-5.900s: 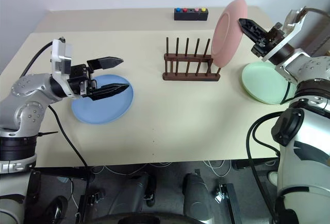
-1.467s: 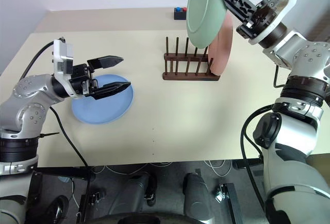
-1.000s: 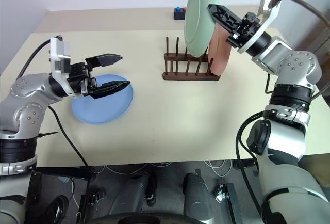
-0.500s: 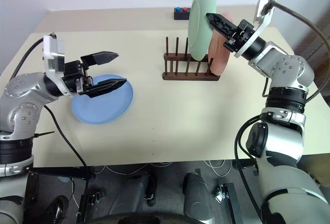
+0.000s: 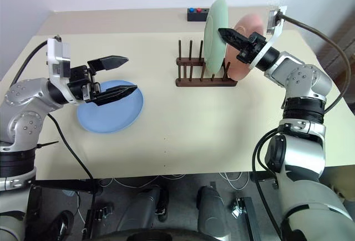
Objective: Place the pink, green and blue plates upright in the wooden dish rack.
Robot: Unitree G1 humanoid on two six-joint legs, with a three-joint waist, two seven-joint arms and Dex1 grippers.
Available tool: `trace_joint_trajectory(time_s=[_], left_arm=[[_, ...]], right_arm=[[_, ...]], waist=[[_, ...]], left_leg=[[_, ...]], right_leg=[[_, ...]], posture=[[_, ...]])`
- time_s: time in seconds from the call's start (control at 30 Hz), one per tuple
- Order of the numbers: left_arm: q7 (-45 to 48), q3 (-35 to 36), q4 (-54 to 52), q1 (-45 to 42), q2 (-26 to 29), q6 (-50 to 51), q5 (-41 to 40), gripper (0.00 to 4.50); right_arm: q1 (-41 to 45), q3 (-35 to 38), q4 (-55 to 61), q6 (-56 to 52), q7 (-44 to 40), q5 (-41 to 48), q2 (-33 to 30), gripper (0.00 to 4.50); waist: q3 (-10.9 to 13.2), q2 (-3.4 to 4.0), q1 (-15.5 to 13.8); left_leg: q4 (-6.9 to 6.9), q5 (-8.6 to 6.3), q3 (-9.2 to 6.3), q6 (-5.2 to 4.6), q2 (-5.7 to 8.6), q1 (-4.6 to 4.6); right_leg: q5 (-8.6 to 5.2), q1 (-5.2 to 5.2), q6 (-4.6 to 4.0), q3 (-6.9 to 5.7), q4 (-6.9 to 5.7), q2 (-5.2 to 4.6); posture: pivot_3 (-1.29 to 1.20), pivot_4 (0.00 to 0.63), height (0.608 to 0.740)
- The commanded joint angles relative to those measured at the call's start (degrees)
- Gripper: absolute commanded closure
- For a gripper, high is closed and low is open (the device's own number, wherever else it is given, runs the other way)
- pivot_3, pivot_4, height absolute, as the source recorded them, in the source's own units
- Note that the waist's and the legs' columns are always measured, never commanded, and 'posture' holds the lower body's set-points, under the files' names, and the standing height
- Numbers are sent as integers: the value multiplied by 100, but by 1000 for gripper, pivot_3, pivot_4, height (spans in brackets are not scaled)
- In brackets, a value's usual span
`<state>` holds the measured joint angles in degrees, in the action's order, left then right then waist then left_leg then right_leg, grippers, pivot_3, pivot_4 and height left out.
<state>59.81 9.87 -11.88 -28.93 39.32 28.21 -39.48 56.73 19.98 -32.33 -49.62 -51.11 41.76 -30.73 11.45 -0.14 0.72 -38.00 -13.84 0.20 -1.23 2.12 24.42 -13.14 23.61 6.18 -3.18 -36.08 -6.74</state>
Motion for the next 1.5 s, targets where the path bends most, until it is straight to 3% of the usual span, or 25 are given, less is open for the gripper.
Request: trace_joint_trajectory(time_s=[0.03,0.13,0.23,0.47,0.8,1.0,1.5], left_arm=[[4,104,-180,-13,64,-20,-98,0],[-2,105,-191,-6,68,-16,-95,0],[-13,106,-202,0,65,-8,-98,0],[-25,88,-201,7,38,-13,-94,0],[1,69,-163,-15,26,-14,-99,0],[15,66,-107,-31,32,-50,-56,0],[19,90,-67,-27,46,-66,-43,0]], right_arm=[[48,51,109,68,-47,37,-30,4472],[15,-16,175,46,-169,48,-36,4472],[-25,-103,289,67,-279,22,-36,3542],[15,-115,346,218,-280,-47,-71,14],[-37,-231,1166,921,-635,-155,-200,14],[-94,-86,1534,2016,-839,-348,-291,14],[-225,-432,1063,2550,-888,-701,-299,14]], waist=[[0,0,-2],[0,0,-6],[0,0,0],[0,0,2],[0,0,0],[0,0,-3],[-1,-1,-2]], left_leg=[[0,0,0,0,0,0],[0,0,0,0,0,0],[0,0,0,0,0,0],[0,0,0,0,0,0],[0,0,0,0,0,0],[0,0,0,0,0,0],[0,0,0,1,-2,-1]], right_leg=[[0,0,0,0,0,0],[0,-1,0,0,1,0],[0,-1,0,0,1,0],[0,0,0,0,0,0],[0,1,0,0,1,0],[0,1,1,0,1,0],[0,-1,0,0,2,0]], posture=[[0,150,735],[0,150,735],[0,150,735],[0,150,735],[0,150,735],[0,150,735],[0,150,735]])
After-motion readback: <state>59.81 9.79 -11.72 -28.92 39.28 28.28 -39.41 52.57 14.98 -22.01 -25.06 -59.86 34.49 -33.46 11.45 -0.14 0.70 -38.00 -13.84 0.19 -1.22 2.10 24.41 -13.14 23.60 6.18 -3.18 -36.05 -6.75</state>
